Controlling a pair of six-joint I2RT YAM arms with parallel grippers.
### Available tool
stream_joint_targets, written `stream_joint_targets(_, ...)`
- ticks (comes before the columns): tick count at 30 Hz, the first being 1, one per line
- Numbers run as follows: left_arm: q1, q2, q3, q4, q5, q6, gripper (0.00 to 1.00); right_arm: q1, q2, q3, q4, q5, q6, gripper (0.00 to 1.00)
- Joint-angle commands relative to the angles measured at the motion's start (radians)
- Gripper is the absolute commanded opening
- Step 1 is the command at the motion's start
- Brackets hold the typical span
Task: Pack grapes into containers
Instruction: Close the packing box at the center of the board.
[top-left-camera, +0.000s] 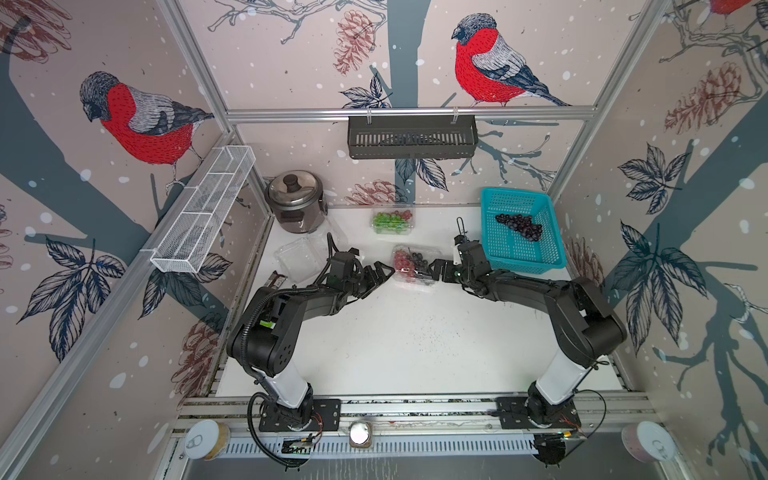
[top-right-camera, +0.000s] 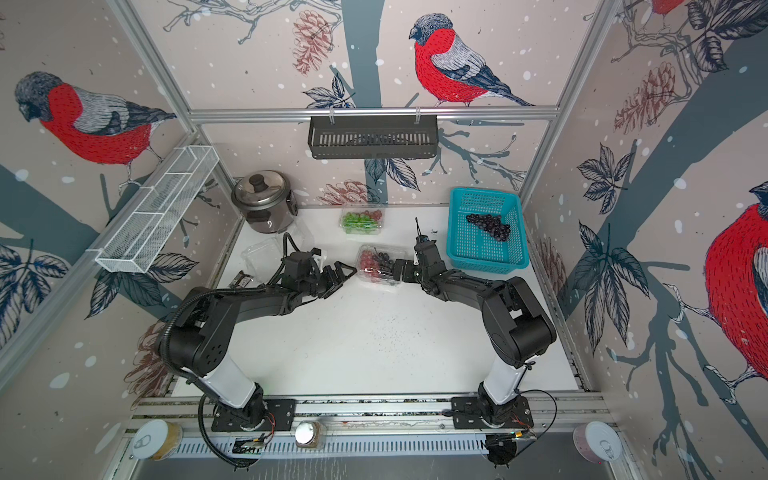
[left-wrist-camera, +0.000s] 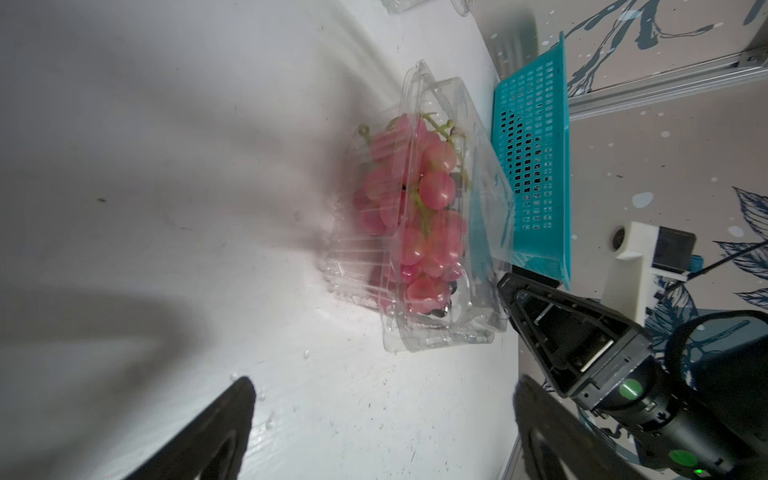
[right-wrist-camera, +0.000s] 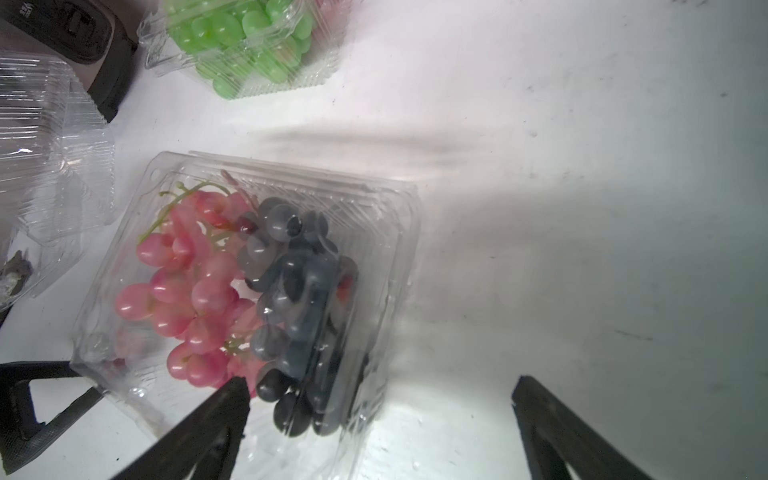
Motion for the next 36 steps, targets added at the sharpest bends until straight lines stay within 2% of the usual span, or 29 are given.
stream_joint_targets(1,0.002,-0.002,-0.009,0.134,0.003,-0.033,0.95,0.004,0.009,-0.002,0.033,-0.055,-0.002,1.0)
stream_joint_targets(5,0.0,0.024,-0.026,0.208,0.028,-0.078,0.9,0.02,0.014,-0.001,0.045,-0.062,-0.007,1.0)
stream_joint_targets(9,-0.005,0.043,-0.046,0.262,0.029,-0.103,0.79,0.02,0.011,-0.002,0.046,-0.066,-0.003,1.0)
stream_joint_targets(12,-0.004,0.06,-0.047,0.293,0.025,-0.11,0.66,0.015,0.002,-0.007,0.054,-0.085,0.007,1.0)
stream_joint_targets(15,-0.004,0.076,-0.039,0.315,0.031,-0.12,0.56,0.01,-0.006,-0.014,0.06,-0.094,0.013,1.0)
stream_joint_targets(28,-0.002,0.146,-0.039,0.429,0.012,-0.186,0.35,-0.032,-0.052,-0.064,0.12,-0.147,0.052,1.0)
stream_joint_targets(31,-0.001,0.151,-0.041,0.437,0.002,-0.196,0.33,-0.031,-0.052,-0.062,0.119,-0.147,0.053,0.99)
stream_joint_targets(34,-0.001,0.154,-0.041,0.443,-0.004,-0.198,0.19,-0.031,-0.054,-0.064,0.122,-0.152,0.055,0.99)
stream_joint_targets(36,0.0,0.154,-0.042,0.441,-0.01,-0.2,0.19,-0.032,-0.055,-0.066,0.124,-0.154,0.057,0.99)
